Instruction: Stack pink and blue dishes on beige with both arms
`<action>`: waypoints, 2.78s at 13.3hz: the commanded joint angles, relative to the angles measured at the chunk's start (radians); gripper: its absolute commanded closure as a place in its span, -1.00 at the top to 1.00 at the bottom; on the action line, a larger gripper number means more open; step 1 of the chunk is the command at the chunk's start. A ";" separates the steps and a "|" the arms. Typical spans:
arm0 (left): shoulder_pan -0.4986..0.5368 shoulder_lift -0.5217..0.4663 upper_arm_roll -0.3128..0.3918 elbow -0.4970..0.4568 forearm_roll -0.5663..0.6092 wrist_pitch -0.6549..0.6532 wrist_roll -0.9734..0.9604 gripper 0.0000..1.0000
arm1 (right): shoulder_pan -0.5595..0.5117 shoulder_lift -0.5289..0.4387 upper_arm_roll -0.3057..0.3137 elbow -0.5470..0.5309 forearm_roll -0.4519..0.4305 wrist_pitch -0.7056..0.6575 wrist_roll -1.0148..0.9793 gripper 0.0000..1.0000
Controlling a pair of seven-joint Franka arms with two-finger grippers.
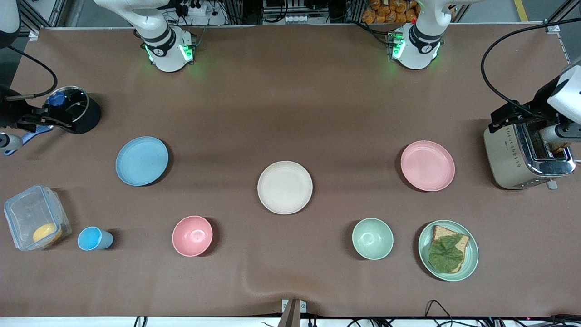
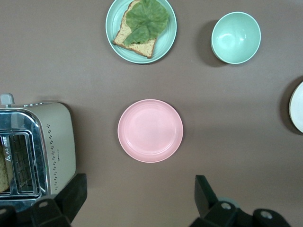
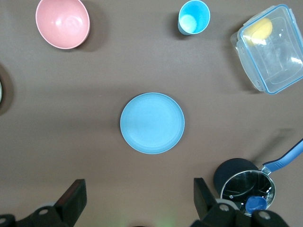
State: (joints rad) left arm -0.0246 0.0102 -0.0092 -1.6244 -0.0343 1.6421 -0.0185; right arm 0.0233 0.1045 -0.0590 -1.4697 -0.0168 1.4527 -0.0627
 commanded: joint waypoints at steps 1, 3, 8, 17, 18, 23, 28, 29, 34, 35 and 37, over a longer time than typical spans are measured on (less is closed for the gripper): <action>0.002 0.011 -0.001 0.026 -0.004 -0.025 -0.006 1.00 | -0.008 0.007 0.011 0.018 -0.012 -0.015 0.017 1.00; 0.002 0.011 -0.001 0.026 -0.004 -0.025 -0.005 1.00 | -0.008 0.007 0.011 0.019 -0.012 -0.015 0.017 1.00; 0.002 0.011 -0.001 0.026 -0.004 -0.025 -0.005 1.00 | -0.008 0.007 0.011 0.017 -0.012 -0.015 0.017 1.00; 0.009 0.025 0.000 0.017 -0.006 -0.027 -0.003 1.00 | -0.014 0.044 0.011 0.018 -0.012 -0.015 -0.008 1.00; 0.015 0.039 0.003 0.017 -0.004 -0.039 -0.005 1.00 | -0.014 0.052 0.010 0.015 -0.014 -0.021 -0.034 1.00; 0.031 0.276 0.005 0.021 0.020 -0.018 0.029 1.00 | -0.069 0.153 0.005 0.006 -0.015 -0.015 -0.135 1.00; 0.037 0.467 0.006 -0.018 0.036 0.131 0.152 1.00 | -0.176 0.175 0.008 -0.173 -0.012 0.177 -0.256 1.00; 0.037 0.476 0.006 -0.053 0.036 0.174 0.172 1.00 | -0.195 0.175 0.008 -0.222 -0.008 0.237 -0.282 1.00; 0.086 0.467 0.006 -0.242 0.104 0.364 0.222 1.00 | -0.276 0.228 0.008 -0.446 0.089 0.572 -0.471 1.00; 0.107 0.468 0.005 -0.274 0.109 0.410 0.227 1.00 | -0.279 0.266 0.008 -0.451 0.119 0.590 -0.489 1.00; 0.124 0.479 0.002 -0.346 0.109 0.522 0.229 0.95 | -0.305 0.346 0.008 -0.451 0.174 0.647 -0.554 1.00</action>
State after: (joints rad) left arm 0.0826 0.5144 0.0019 -1.8812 0.0547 2.0703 0.1960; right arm -0.2461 0.3855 -0.0663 -1.9280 0.1053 2.0595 -0.5517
